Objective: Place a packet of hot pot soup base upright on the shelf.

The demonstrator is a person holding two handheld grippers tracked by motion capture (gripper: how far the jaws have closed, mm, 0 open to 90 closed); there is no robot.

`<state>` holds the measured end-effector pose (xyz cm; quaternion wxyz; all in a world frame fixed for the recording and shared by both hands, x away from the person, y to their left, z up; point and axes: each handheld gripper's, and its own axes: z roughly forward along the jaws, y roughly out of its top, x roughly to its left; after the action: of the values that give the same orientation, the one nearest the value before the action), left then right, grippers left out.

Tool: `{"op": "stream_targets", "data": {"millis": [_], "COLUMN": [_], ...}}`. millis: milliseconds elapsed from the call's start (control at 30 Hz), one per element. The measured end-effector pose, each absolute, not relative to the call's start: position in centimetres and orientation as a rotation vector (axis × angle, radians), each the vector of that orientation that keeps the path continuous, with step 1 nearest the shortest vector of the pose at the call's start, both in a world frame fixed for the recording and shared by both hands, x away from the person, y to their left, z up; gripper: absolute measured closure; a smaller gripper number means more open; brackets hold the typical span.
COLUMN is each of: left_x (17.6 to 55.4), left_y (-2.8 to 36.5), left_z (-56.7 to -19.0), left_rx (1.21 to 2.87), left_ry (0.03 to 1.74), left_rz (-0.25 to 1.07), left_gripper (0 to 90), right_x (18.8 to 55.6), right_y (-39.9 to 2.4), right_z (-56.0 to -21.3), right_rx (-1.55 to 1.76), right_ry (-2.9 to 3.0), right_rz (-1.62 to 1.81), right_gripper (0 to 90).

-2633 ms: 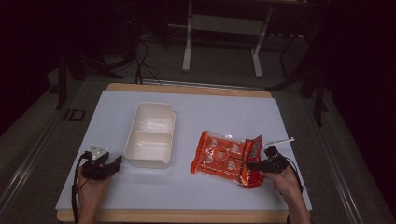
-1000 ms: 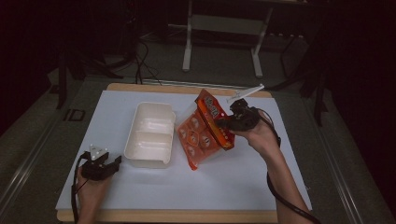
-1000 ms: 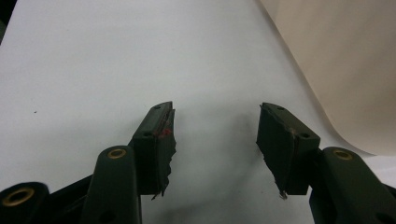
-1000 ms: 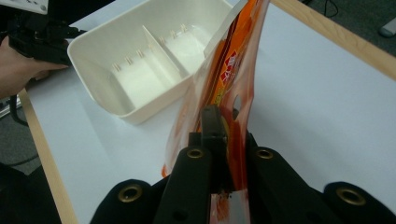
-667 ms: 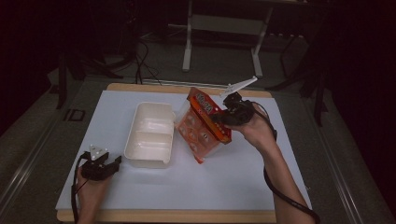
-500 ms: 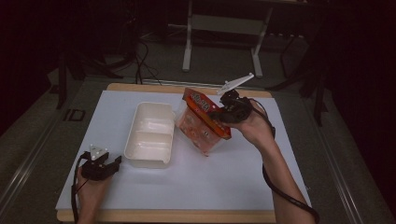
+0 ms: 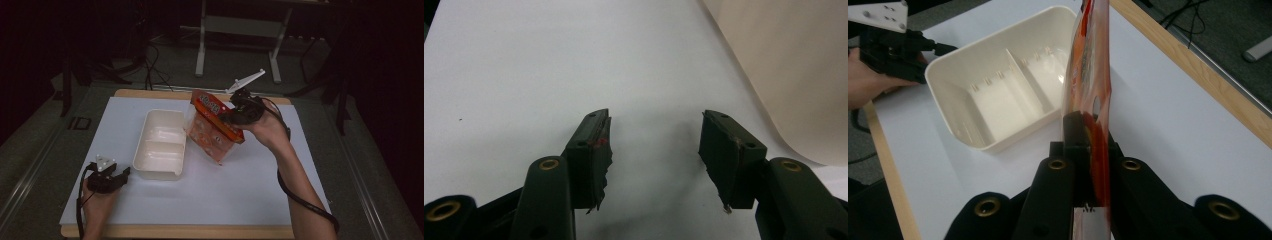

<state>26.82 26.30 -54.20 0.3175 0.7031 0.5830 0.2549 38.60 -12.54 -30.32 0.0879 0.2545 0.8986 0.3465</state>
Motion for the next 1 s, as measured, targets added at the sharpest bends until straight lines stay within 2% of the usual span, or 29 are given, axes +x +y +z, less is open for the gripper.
{"op": "stream_targets", "data": {"millis": [1000], "left_x": [26.8], "left_y": [26.3], "left_z": [-54.2], "left_rx": [1.851], "left_ry": [1.533], "left_rz": [0.668], "left_gripper": [46.5], "right_x": [39.8], "right_y": [-9.0], "right_z": [-28.0], "right_rx": [0.707], "right_ry": [2.670], "right_rz": [1.079], "right_gripper": [90.0]}}
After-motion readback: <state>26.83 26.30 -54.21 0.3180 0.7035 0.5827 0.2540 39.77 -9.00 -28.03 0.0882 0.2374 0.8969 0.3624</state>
